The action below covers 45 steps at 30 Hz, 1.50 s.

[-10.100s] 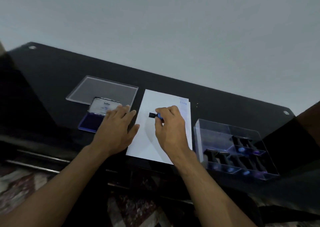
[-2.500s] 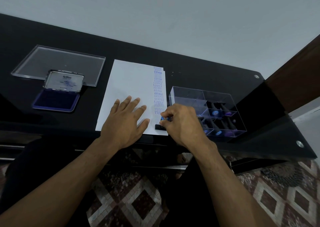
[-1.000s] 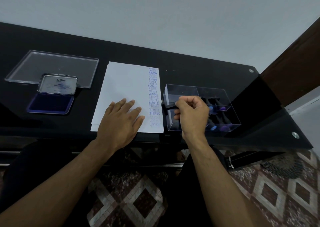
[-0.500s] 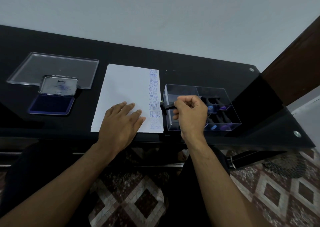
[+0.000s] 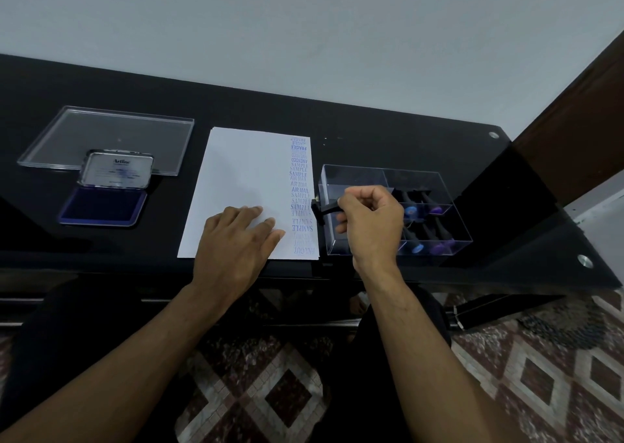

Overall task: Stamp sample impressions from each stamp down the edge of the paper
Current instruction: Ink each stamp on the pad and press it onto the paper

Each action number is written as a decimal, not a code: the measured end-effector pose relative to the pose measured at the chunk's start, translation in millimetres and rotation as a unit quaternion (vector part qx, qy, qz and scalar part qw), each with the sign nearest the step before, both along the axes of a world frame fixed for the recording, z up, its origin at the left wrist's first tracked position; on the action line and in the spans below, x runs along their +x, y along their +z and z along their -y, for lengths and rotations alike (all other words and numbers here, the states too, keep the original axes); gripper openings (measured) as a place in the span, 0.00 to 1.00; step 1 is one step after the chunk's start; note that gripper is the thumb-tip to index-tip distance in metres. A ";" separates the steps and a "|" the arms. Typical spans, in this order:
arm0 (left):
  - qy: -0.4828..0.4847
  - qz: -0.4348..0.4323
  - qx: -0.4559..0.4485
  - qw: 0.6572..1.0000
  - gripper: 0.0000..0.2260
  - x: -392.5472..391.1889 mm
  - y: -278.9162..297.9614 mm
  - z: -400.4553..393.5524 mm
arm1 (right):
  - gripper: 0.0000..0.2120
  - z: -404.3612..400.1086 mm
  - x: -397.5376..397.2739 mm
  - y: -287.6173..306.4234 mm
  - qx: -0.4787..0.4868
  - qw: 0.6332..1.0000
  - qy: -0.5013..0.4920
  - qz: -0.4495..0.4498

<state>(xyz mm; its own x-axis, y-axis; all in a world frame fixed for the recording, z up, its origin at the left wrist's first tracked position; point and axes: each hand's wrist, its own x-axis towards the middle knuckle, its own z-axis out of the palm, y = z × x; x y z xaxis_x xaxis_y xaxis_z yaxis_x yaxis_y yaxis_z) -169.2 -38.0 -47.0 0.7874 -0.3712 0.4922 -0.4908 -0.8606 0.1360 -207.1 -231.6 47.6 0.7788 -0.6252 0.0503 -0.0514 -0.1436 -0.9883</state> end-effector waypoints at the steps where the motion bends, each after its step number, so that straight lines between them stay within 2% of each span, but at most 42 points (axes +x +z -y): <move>1: 0.001 0.001 0.001 1.000 0.18 0.2 -0.5 0.3 | 0.03 -0.2 0.3 0.2 0.001 1.000 0.000 0.001; 11: -0.004 -0.003 -0.008 1.000 0.17 1.2 -3.6 0.5 | 0.05 4.9 7.0 -9.0 -0.006 1.000 0.007 0.006; 22: -0.021 -0.077 -0.073 0.994 0.18 5.7 5.9 -9.5 | 0.05 -8.7 11.3 -1.3 -0.002 0.999 0.041 0.009; 32: 0.080 -0.098 -0.055 0.990 0.25 12.6 39.9 -105.3 | 0.08 -99.2 44.7 4.3 -0.057 0.987 0.150 0.011; 39: 0.176 -0.128 -0.044 0.975 0.29 13.8 34.2 -194.8 | 0.08 -185.6 73.2 0.7 -0.094 0.964 0.248 -0.008; 45: 0.210 -0.142 -0.042 0.966 0.33 20.0 26.8 -236.0 | 0.10 -239.2 92.8 -0.3 -0.188 0.934 0.303 -0.011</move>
